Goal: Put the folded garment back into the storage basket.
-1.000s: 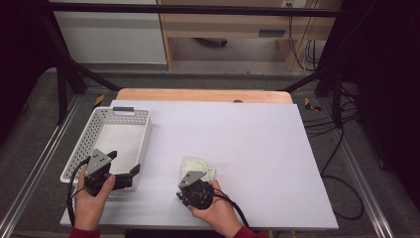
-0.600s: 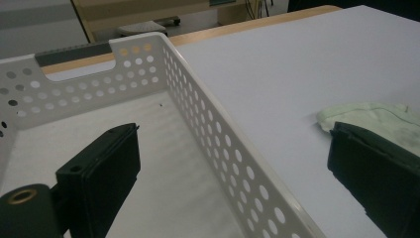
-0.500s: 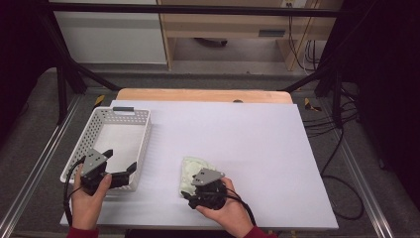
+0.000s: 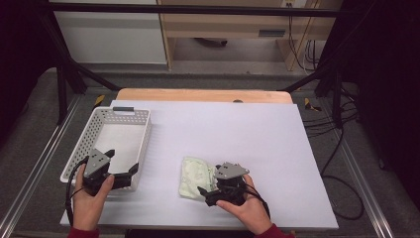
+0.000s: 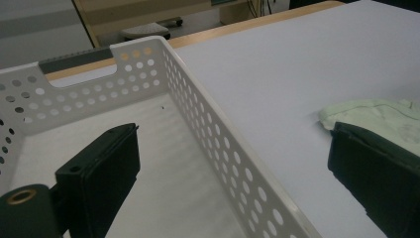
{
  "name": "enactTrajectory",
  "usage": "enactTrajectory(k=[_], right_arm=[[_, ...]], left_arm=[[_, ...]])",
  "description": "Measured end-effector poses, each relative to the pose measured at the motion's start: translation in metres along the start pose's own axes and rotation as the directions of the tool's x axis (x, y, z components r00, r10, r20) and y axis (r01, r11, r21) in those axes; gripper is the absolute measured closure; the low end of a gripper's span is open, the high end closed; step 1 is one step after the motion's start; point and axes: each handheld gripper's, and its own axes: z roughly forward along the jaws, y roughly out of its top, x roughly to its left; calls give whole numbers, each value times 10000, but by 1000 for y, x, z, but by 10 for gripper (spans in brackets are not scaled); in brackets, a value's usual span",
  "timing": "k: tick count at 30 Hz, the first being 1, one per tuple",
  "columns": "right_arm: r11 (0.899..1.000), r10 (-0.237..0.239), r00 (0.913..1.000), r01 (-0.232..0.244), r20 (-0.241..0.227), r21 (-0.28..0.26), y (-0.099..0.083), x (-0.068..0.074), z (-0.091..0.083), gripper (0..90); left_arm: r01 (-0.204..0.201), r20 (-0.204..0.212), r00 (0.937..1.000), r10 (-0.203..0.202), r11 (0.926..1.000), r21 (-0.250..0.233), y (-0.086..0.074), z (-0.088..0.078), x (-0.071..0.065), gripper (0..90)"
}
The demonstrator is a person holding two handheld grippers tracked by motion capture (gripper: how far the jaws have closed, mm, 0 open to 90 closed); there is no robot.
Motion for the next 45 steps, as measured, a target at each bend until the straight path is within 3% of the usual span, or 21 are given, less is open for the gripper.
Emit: enactTrajectory(k=[8, 12, 17, 22, 26, 29, 33, 37, 38, 40, 42, 44, 45], right_arm=[[9993, 218, 9997, -214, -118, 318, -16, -8, -10, 99], [9981, 347, 9993, -340, -112, 505, -26, -10, -18, 114], [9967, 474, 9987, -461, -183, 667, -34, -11, -25, 141], [9959, 559, 9978, -531, -363, 733, -42, -9, -28, 165], [9958, 556, 9979, -530, -331, 746, -42, -10, -27, 180], [9956, 557, 9980, -533, -293, 772, -43, -10, -28, 189], [9961, 488, 9982, -462, -336, 747, -42, -8, -27, 218], [9959, 422, 9979, -382, -486, 815, -42, -5, -26, 241], [9957, 418, 9979, -374, -503, 852, -42, -5, -26, 255], [9960, 416, 9979, -375, -489, 810, -41, -5, -28, 292], [9964, 461, 9976, -423, -509, 734, -39, -5, -28, 311], [9963, 450, 9977, -412, -502, 748, -38, -5, -27, 328], [9963, 451, 9977, -413, -501, 748, -38, -5, -27, 334]], left_arm=[[-62, 39, 10000, 61, 10000, 18, 1, 3, -4, 61], [-315, -88, 9995, 317, 9993, 187, 1, 5, -7, 63], [-418, -103, 9991, 422, 9986, 317, 10, 4, -14, 64], [-893, 97, 9960, 889, 9949, 468, 22, 6, -36, 65], [-953, 295, 9952, 935, 9933, 653, 37, 8, -59, 71], [-1156, 763, 9911, 1095, 9900, 803, 47, 12, -75, 82], [-1582, 1184, 9823, 1451, 9813, 1101, 56, 29, -93, 81], [-1646, 1111, 9828, 1477, 9729, 1625, 46, 65, -107, 107], [-1370, 1189, 9859, 1177, 9759, 1699, 41, 77, -109, 121], [-1324, 1193, 9865, 1119, 9745, 1810, 35, 92, -111, 151], [-1670, 989, 9840, 1481, 9603, 2234, 29, 110, -113, 165], [-1562, 1256, 9838, 1279, 9553, 2510, 24, 121, -116, 189], [-1793, 1287, 9803, 1499, 9486, 2609, 22, 127, -118, 189]])
